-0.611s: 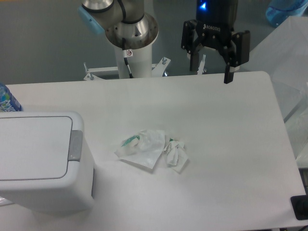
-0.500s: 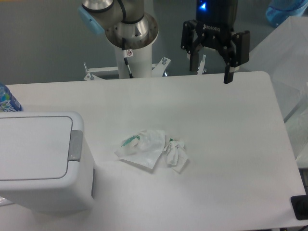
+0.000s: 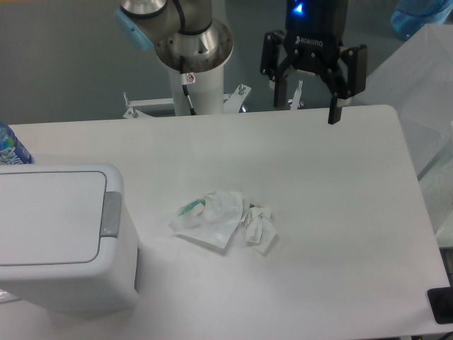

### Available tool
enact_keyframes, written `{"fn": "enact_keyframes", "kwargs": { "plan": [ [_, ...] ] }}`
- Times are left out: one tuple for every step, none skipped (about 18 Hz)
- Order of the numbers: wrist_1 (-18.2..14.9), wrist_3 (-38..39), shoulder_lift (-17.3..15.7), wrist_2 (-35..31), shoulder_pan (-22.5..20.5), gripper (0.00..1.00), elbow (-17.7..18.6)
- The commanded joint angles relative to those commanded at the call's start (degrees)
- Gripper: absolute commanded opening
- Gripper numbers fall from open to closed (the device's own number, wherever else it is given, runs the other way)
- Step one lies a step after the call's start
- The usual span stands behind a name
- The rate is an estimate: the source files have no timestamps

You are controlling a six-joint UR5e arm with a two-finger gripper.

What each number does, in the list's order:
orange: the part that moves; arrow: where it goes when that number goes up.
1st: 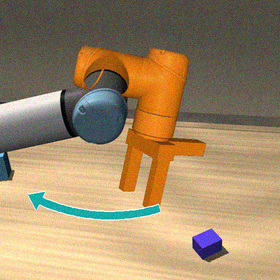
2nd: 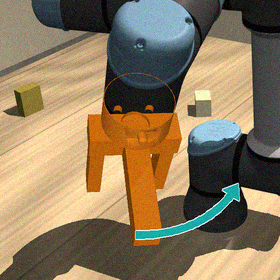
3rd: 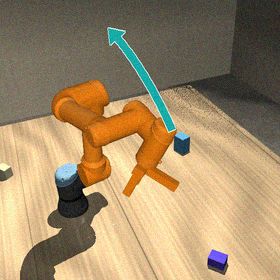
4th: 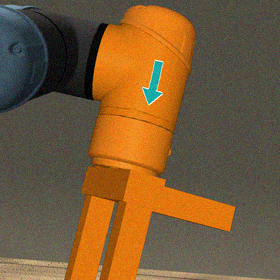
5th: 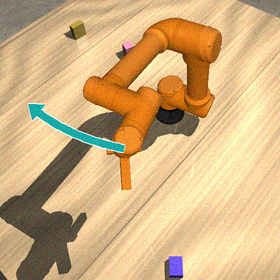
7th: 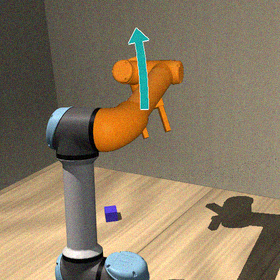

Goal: Open the trash can
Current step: 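Move the open gripper down toward the trash can lid edge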

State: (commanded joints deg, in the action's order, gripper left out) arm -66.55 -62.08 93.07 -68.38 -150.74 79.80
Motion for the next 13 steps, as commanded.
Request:
{"fn": "enact_keyframes", "kwargs": {
  "plan": [
    [1.4, 3.5, 0.4, 0.0, 1.0, 1.0, 0.0],
    [3.4, 7.5, 1.1, 0.0, 1.7, 1.0, 0.0],
    [5.6, 11.4, 1.7, 0.0, 2.8, 1.0, 0.1],
    [7.7, 15.2, 2.7, 0.0, 4.4, 1.0, 0.2],
    [9.5, 19.1, 3.6, -0.1, 5.9, 1.0, 0.1],
    [11.2, 22.5, 4.4, -0.1, 7.1, 1.0, 0.1],
    [12.7, 25.2, 5.3, -0.2, 8.3, 1.0, 0.0],
    [14.0, 27.3, 5.8, -0.2, 9.4, 1.0, 0.1],
    [14.2, 28.8, 6.2, -0.2, 10.3, 1.0, 0.4],
    [14.3, 30.1, 6.6, -0.2, 11.3, 1.0, 0.5],
    [14.3, 31.9, 7.0, -0.2, 12.4, 1.0, 0.7],
    [14.3, 34.5, 7.3, -0.2, 13.6, 1.0, 1.0],
    [14.3, 37.0, 7.7, -0.2, 14.9, 1.0, 1.2]
  ]
}}
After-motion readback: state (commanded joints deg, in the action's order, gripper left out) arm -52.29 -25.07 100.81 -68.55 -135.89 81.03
